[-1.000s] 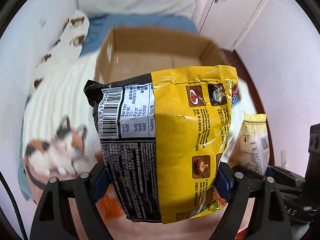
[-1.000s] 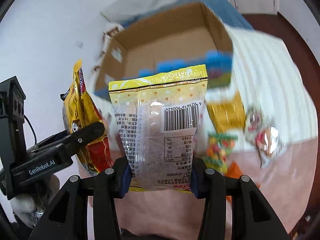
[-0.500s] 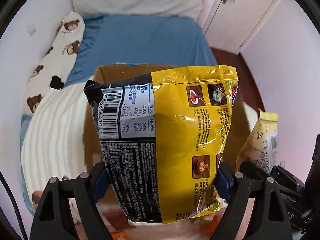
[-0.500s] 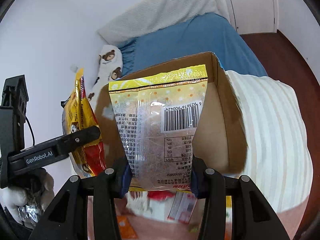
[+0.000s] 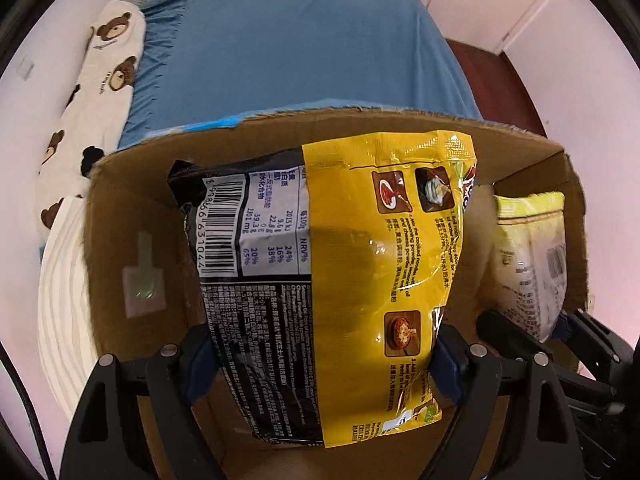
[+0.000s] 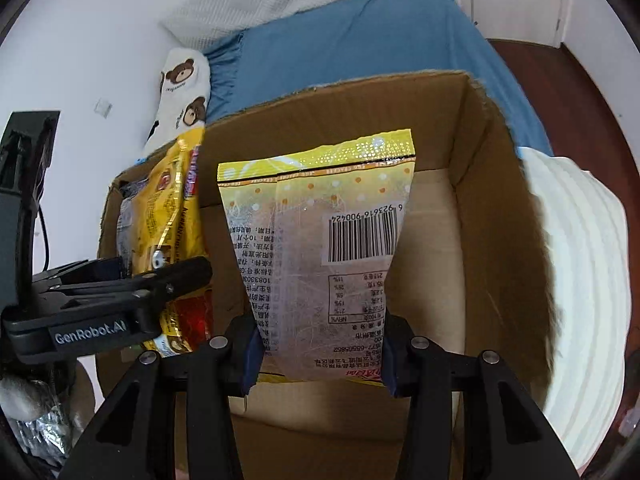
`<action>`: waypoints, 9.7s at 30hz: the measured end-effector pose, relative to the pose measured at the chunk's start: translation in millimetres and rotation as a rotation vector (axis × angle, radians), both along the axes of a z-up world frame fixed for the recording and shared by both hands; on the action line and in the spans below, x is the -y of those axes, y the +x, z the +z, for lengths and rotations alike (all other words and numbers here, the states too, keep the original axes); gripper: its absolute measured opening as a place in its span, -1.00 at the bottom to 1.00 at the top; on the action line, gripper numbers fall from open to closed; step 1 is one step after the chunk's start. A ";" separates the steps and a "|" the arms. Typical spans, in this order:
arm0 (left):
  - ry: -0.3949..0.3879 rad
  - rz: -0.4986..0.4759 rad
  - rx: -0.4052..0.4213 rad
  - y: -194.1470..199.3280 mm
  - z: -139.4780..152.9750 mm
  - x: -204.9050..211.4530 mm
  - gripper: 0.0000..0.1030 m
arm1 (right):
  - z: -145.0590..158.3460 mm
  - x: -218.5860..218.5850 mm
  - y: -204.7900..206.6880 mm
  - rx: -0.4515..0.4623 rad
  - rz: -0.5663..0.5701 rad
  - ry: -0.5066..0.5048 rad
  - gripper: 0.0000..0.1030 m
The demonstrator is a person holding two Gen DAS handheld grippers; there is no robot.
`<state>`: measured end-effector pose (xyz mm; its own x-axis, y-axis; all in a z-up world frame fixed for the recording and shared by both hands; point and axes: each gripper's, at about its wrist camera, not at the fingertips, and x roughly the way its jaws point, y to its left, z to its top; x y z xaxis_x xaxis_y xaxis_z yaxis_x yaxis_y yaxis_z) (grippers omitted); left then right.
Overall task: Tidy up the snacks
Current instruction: 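Carry both bags into the cardboard box and open both tools, then grasp an orange packet with the left tool while the right tool grasps another orange packet, then lower both orange packets into the box and open both tools, then grasp the Franzzi cookie pack with the left tool while the right tool grasps the yellow bag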
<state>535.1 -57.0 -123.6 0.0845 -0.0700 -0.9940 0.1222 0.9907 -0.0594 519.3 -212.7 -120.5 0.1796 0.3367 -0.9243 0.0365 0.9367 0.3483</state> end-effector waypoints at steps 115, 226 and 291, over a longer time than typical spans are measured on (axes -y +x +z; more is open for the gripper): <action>-0.004 0.203 -0.198 -366.9 -119.6 -74.5 0.02 | -97.7 20.9 -361.5 -0.372 -0.064 -0.060 0.02; 0.103 0.214 0.178 -270.7 1.3 -57.0 0.82 | -5.5 76.0 -254.5 -0.031 -0.157 -0.002 0.82; 0.016 0.277 -0.139 -279.9 -176.6 -61.7 0.24 | -114.3 81.7 -206.8 -0.207 -0.067 -0.086 0.26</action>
<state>255.2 4.7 -300.2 -0.0391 -0.0473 -0.9981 -0.1605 0.9862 -0.0404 312.5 -294.4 -234.8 0.0027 0.2487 -0.9686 0.1621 0.9557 0.2458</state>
